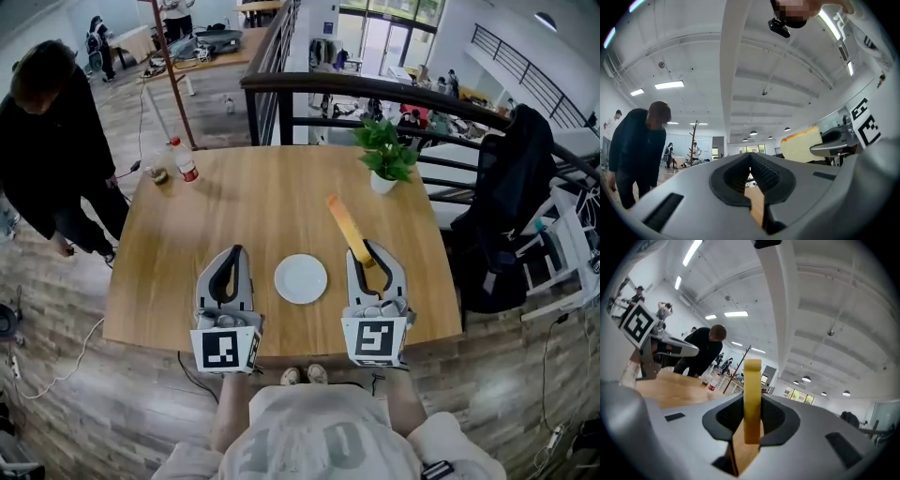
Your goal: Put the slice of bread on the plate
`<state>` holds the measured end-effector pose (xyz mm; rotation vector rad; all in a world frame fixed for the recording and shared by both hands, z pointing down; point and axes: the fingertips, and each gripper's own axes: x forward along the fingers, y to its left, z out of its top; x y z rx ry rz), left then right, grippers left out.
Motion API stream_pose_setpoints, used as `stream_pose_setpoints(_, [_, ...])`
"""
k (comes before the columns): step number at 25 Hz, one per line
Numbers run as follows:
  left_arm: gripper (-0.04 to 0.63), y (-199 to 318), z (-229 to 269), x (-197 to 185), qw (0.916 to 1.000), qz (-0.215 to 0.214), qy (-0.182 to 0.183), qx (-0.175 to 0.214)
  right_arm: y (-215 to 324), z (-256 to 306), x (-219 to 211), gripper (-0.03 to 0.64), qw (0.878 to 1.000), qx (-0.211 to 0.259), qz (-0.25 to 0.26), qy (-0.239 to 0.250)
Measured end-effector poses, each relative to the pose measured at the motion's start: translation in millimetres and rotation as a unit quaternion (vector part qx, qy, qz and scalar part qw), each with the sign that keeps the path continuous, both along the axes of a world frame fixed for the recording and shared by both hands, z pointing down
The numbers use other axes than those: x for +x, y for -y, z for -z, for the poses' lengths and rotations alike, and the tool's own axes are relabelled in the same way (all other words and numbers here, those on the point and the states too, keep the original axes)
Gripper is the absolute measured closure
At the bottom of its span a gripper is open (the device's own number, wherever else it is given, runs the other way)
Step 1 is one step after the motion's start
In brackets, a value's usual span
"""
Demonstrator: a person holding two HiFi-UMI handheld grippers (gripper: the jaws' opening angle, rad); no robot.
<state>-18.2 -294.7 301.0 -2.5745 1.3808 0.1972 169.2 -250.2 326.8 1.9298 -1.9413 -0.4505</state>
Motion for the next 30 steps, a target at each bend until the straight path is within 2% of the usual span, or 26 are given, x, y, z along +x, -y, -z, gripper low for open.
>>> stream_pose_setpoints(2, [0.586,1,-4,-2,1.0000,0.004,0.001,-0.004,10,-8,-7,0.525,0.998,-0.004,0.000,-0.065])
stream_pose_setpoints(5, [0.586,2,-14,-7,0.9998,0.012,0.002,-0.015,24,-31,-20,0.525,0.988,-0.027,0.009,-0.151])
stream_pose_setpoints(12, [0.586,-2,-48,-12,0.9983,0.026,0.013,-0.050,51,-106,-42,0.525,0.953,-0.072,0.025,-0.293])
stream_pose_setpoints(20, [0.586,-12,-80,-9,0.9952,0.026,0.021,-0.092,61,-179,-59,0.525,0.919,-0.124,0.041,-0.371])
stream_pose_setpoints(25, [0.586,-12,-85,-11,0.9946,0.032,0.026,-0.095,70,-220,-62,0.525,0.901,-0.152,0.051,-0.403])
stream_pose_setpoints(30, [0.586,-7,-85,-14,0.9942,0.042,0.029,-0.094,80,-256,-54,0.525,0.883,-0.179,0.038,-0.433])
